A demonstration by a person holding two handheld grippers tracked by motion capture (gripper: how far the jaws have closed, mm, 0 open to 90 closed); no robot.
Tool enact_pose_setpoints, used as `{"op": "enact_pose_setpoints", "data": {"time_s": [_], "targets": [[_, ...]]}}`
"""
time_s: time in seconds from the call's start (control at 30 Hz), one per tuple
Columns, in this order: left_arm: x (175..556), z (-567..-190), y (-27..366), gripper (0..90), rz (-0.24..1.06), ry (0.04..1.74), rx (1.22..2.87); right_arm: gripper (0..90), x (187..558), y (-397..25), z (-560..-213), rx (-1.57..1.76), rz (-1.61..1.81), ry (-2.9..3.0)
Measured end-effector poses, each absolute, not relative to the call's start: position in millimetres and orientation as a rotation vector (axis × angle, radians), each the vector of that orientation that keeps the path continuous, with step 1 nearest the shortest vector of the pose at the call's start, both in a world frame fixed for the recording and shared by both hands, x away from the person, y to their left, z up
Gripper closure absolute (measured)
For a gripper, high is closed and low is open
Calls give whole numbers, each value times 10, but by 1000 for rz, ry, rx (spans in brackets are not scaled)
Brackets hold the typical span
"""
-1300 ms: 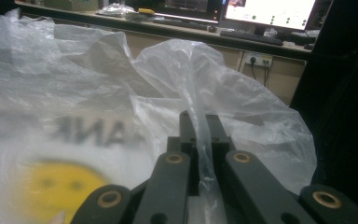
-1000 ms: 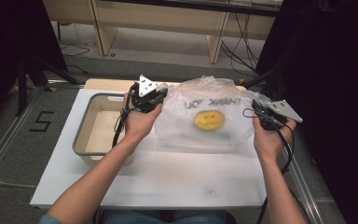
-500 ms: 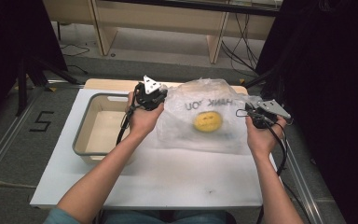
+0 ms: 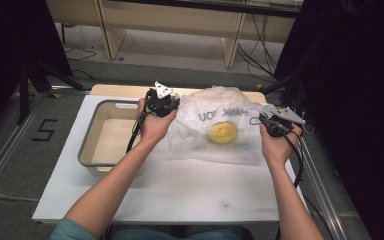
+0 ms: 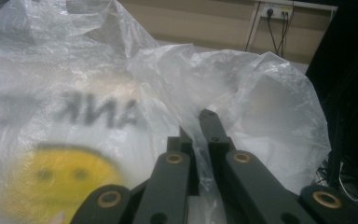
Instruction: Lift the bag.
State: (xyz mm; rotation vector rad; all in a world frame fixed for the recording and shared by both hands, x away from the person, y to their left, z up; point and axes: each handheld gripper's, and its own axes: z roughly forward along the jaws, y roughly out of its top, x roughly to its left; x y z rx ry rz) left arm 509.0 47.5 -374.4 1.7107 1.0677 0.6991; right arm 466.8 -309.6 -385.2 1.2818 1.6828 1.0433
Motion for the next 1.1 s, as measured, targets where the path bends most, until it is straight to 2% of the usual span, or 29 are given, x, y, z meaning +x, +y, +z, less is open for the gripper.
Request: {"op": "enact_pose_setpoints", "data": {"time_s": [0.17, 0.3, 0.47, 0.67, 0.8, 1.1], "targets": [[5084, -3728, 480, 437, 745, 1115, 1686, 900, 4685, -3117, -3889, 1304, 1035, 1687], [5049, -3692, 501, 327, 742, 1118, 1676, 900, 4690, -3125, -3878, 1312, 1032, 1684], [4959, -3595, 540, 306, 719, 1107, 1634, 896, 4704, -3133, -3878, 1331, 1041, 1690], [4893, -3516, 599, 299, 690, 1097, 1592, 810, 4712, -3138, -3857, 1335, 1049, 1684], [4860, -3473, 628, 292, 668, 1097, 1557, 799, 4717, -3140, -3838, 1337, 1041, 1681], [4833, -3434, 623, 278, 693, 1071, 1583, 776, 4739, -3120, -3841, 1332, 1040, 1688]]}}
